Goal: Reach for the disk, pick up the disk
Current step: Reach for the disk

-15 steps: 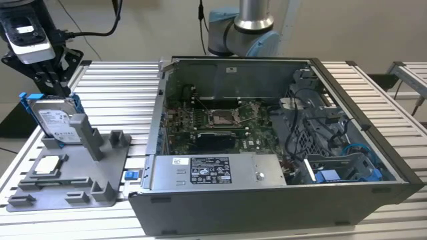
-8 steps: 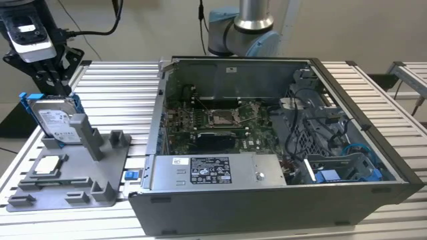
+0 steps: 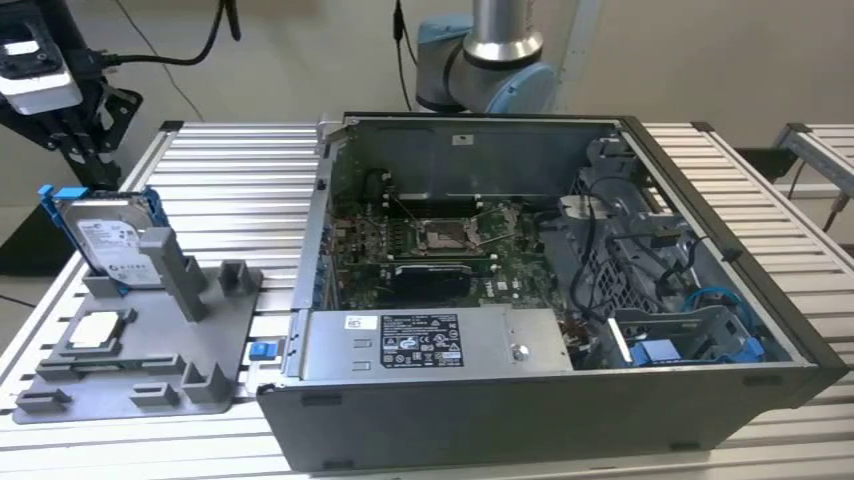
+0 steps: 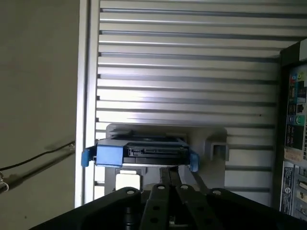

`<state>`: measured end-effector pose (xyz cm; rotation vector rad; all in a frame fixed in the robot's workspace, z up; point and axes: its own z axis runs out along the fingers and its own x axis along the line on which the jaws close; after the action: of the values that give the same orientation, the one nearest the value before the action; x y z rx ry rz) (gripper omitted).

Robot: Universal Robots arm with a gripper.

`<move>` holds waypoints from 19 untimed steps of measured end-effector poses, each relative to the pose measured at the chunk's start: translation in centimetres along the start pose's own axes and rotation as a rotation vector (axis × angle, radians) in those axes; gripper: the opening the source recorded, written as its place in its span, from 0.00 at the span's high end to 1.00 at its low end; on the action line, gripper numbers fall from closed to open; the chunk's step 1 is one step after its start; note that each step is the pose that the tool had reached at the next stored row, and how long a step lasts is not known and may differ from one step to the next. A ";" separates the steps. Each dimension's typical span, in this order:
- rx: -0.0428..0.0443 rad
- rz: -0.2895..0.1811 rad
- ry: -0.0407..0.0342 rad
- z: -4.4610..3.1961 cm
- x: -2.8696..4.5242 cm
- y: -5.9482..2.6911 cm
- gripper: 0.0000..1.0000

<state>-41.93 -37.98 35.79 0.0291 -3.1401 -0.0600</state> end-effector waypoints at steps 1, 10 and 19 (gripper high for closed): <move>0.0000 0.000 0.0000 0.02 0.46 0.07 1.00; 0.0001 -0.001 0.0001 0.29 4.31 0.52 1.00; 0.0000 -0.032 0.0007 0.29 4.55 0.51 1.00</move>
<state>-46.49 -37.55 35.52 0.0793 -3.1391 -0.0600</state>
